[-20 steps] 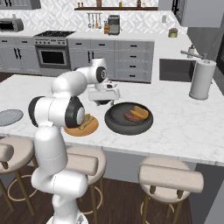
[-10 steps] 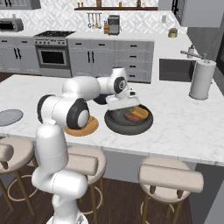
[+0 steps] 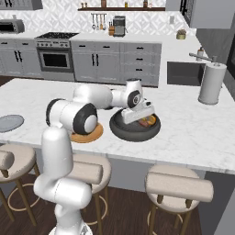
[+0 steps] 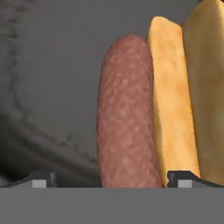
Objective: Place one bun and one sausage from the bowl on each plate.
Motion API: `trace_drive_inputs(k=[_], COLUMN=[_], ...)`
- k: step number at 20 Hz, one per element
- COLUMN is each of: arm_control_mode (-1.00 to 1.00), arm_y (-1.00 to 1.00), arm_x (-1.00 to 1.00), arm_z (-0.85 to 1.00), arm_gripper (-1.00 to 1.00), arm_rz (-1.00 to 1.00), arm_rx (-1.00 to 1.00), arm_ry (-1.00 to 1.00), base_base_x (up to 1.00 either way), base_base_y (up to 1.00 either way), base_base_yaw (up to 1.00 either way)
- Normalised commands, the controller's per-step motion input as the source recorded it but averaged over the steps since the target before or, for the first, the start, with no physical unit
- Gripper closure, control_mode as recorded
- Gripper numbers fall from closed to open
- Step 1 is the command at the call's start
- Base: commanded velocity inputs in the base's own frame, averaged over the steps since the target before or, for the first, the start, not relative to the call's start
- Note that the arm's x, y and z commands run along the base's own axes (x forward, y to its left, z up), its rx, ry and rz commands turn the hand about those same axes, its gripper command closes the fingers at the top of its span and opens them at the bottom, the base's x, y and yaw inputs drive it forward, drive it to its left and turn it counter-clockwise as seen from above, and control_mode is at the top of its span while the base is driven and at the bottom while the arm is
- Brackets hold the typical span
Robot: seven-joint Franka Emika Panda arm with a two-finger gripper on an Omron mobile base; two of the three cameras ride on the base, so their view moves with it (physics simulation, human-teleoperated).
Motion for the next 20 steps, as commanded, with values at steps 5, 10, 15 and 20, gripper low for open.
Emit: trace_drive_inputs(k=[5, 10, 15, 20], arm_control_mode=[-1.00, -1.00, -1.00, -1.00], arm_y=[-0.22, 0.04, 0.24, 0.55], arm_x=[0.06, 0.00, -0.05, -0.17], arm_z=[-0.27, -0.11, -0.03, 0.19], arm_gripper=[-1.00, 1.00, 1.00, 1.00], arm_rz=[0.21, 0.09, 0.01, -0.02], arm_rx=[0.01, 0.00, 0.00, -0.01], arm_ry=[-0.01, -0.03, 0.00, -0.01], base_base_x=[0.00, 0.00, 0.00, 0.00], base_base_y=[0.00, 0.00, 0.00, 0.00], base_base_yaw=[0.00, 0.00, 0.00, 0.00])
